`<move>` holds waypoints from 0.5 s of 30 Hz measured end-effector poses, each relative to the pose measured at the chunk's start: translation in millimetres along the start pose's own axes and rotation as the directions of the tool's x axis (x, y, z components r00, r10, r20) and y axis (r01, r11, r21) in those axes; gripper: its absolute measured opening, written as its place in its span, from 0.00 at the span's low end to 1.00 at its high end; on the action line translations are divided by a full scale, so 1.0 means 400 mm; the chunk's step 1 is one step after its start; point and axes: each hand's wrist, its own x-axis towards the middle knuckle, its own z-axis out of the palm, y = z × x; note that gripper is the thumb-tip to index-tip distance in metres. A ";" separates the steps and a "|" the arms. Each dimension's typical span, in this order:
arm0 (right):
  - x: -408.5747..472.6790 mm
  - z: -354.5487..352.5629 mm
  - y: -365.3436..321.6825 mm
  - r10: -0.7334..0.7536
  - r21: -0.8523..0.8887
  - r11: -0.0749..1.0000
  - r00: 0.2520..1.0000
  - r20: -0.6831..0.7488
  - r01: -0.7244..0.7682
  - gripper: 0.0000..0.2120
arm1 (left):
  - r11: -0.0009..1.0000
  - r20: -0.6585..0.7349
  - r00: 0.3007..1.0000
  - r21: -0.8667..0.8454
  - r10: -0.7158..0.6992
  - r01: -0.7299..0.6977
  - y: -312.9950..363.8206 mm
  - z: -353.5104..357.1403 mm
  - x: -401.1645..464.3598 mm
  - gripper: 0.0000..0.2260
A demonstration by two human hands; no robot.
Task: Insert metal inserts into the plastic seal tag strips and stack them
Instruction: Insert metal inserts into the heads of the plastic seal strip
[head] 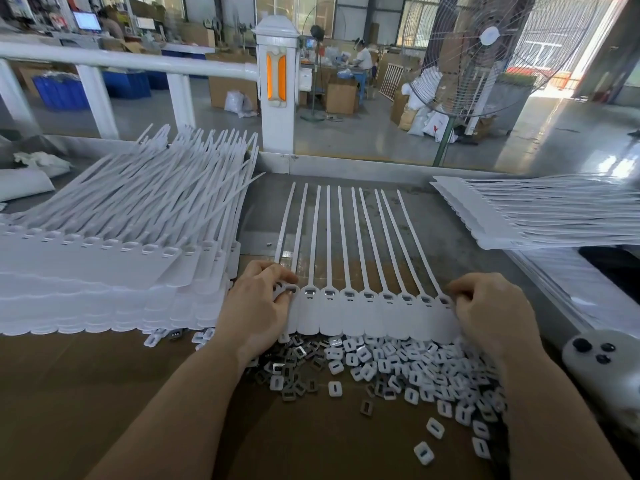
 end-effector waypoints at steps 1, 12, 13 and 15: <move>0.002 -0.001 0.002 0.029 0.017 0.999 0.999 -0.021 -0.029 0.12 | 1.000 -0.001 1.000 0.002 -0.001 0.001 -0.001 0.001 0.000 0.06; 0.004 0.008 0.006 -0.036 0.003 0.999 0.999 -0.003 0.036 0.12 | 1.000 0.002 1.000 0.007 0.005 -0.005 -0.001 0.001 0.000 0.05; 0.003 0.010 -0.001 -0.090 0.048 0.995 0.996 -0.026 0.091 0.10 | 1.000 0.004 1.000 0.004 0.006 -0.006 0.000 0.000 0.000 0.06; -0.006 0.011 -0.027 -0.223 0.183 0.959 0.975 0.009 0.218 0.07 | 1.000 0.007 1.000 -0.007 0.006 -0.006 0.002 -0.001 0.001 0.08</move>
